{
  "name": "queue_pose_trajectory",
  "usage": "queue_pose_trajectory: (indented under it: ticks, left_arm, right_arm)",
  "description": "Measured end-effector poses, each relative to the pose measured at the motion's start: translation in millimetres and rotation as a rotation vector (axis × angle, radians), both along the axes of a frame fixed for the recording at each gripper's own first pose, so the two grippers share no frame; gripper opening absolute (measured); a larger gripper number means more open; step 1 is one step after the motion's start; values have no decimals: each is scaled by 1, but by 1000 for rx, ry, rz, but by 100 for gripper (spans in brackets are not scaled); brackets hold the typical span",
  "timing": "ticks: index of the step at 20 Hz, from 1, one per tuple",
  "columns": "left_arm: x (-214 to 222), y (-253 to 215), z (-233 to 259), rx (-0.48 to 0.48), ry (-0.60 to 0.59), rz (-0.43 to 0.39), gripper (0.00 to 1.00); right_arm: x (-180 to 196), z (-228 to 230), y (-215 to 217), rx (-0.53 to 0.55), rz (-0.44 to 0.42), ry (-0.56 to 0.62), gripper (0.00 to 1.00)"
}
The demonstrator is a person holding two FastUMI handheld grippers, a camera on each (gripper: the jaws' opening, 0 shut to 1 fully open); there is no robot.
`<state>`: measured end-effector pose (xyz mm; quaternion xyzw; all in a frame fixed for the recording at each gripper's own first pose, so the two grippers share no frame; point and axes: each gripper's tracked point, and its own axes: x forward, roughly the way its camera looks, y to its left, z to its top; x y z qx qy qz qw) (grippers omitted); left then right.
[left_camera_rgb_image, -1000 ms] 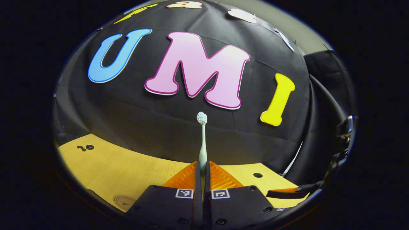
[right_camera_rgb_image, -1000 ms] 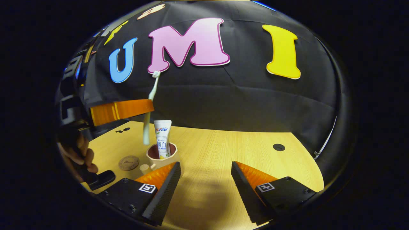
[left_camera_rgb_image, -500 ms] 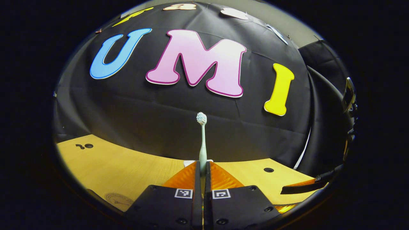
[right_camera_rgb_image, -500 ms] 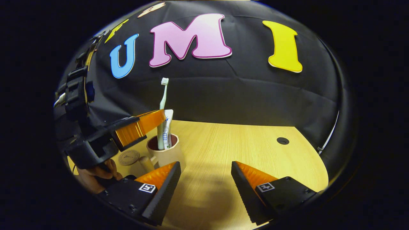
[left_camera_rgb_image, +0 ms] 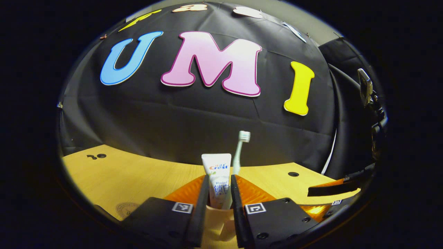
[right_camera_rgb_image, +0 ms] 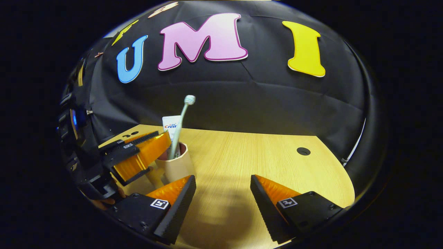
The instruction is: Put the toothbrush and toothpaste on the desktop into the cup, then pick up the cup and place it on the coaster on the desktop.
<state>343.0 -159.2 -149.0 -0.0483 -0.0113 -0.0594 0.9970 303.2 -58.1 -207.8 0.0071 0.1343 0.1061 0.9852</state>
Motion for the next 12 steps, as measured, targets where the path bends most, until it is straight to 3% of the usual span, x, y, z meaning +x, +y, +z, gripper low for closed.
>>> queue_pose_trajectory:
  ticks: [1, 4, 5, 6, 9, 10, 12]
  left_arm:
    - [-5, 5, -2, -6, 4, 11, 47]
    - [-19, 20, -16, -24, 50, 44, 49]
    - [-25, 24, -20, -25, 70, 54, 58]
    - [-33, 29, -22, -27, 89, 66, 49]
    - [-68, 43, -19, -51, 133, 93, 54]
    - [-81, 47, -19, -56, 152, 96, 59]
    - [-109, 57, -16, -52, 181, 105, 84]
  right_arm:
    - [1, 1, 2, -6, 6, -2, 97]
    - [5, 1, 5, -14, 16, -8, 97]
    - [5, 0, 4, -7, 13, 1, 98]
    - [3, 4, 5, 3, 12, 4, 98]
    - [-1, 22, 16, 16, 34, 17, 97]
    - [-4, 26, 23, 15, 48, 42, 97]
    - [-6, 35, 41, 34, 82, 93, 97]
